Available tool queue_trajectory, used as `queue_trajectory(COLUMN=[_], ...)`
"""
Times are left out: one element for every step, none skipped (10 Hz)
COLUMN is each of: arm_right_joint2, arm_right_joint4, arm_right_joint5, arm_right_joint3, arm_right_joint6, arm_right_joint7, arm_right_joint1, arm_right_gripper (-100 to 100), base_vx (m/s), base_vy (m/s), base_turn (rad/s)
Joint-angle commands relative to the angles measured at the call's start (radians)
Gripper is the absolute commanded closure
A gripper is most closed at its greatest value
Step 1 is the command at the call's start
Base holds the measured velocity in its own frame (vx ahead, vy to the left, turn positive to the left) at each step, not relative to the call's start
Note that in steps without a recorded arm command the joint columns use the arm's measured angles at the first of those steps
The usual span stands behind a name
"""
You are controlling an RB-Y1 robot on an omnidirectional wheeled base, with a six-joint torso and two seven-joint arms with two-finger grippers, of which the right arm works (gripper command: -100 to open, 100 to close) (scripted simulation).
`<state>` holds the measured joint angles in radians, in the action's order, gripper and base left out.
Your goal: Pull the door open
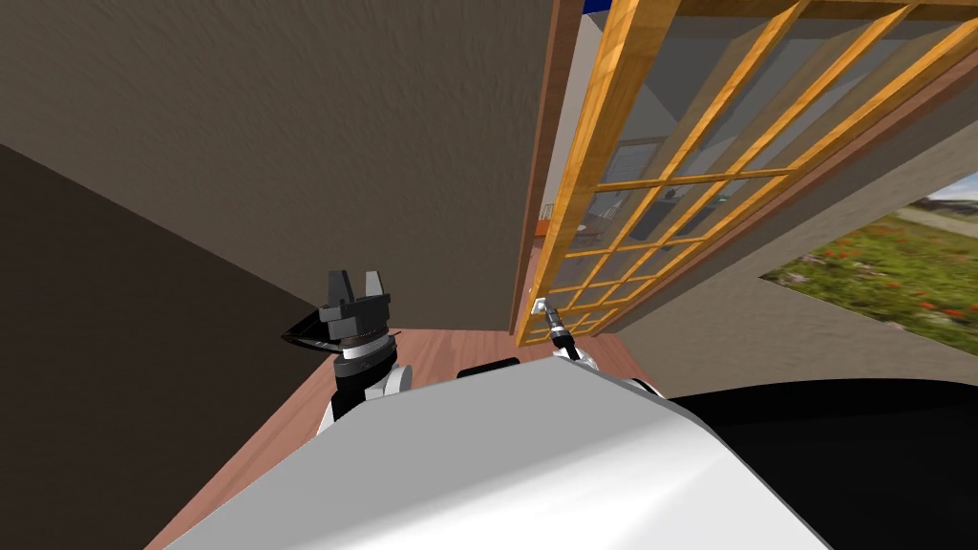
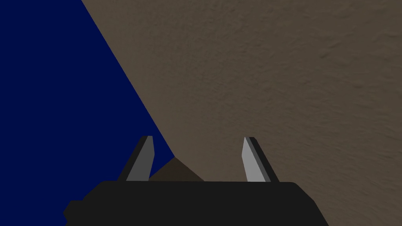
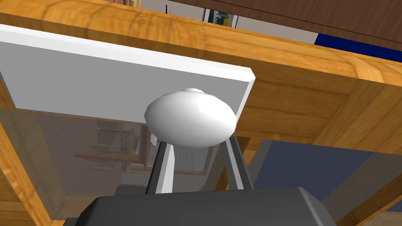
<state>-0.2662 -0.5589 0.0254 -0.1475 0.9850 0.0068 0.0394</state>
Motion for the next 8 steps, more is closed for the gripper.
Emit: queue_trajectory(arm_right_joint2=[0.012, 0.011, 0.011, 0.01, 0.01, 0.009, 0.009, 0.008], arm_right_joint4=[0.014, 0.012, 0.012, 0.01, 0.01, 0.008, 0.008, 0.006], arm_right_joint5=[0.013, 0.03, 0.03, 0.047, 0.047, 0.064, 0.064, 0.081], arm_right_joint3=[0.016, 0.018, 0.018, 0.02, 0.02, 0.022, 0.022, 0.024], arm_right_joint6=[0.008, 0.005, 0.005, 0.002, 0.002, -0.001, -0.001, -0.004], arm_right_joint7=[-0.05, -0.076, -0.094, -0.126, -0.135, -0.174, -0.177, -0.214], arm_right_joint1=[0.009, 0.008, 0.008, 0.006, 0.006, 0.004, 0.004, 0.003], arm_right_gripper=[100, 100, 100, 100, 100, 100, 100, 100], base_vx=[-0.045, -0.061, -0.041, -0.035, -0.028, -0.034, -0.027, -0.035], base_vy=[-0.022, -0.04, -0.03, -0.021, -0.009, -0.017, -0.025, -0.017], base_turn=[0.107, 0.147, 0.072, 0.114, 0.039, 0.09, 0.049, 0.131])
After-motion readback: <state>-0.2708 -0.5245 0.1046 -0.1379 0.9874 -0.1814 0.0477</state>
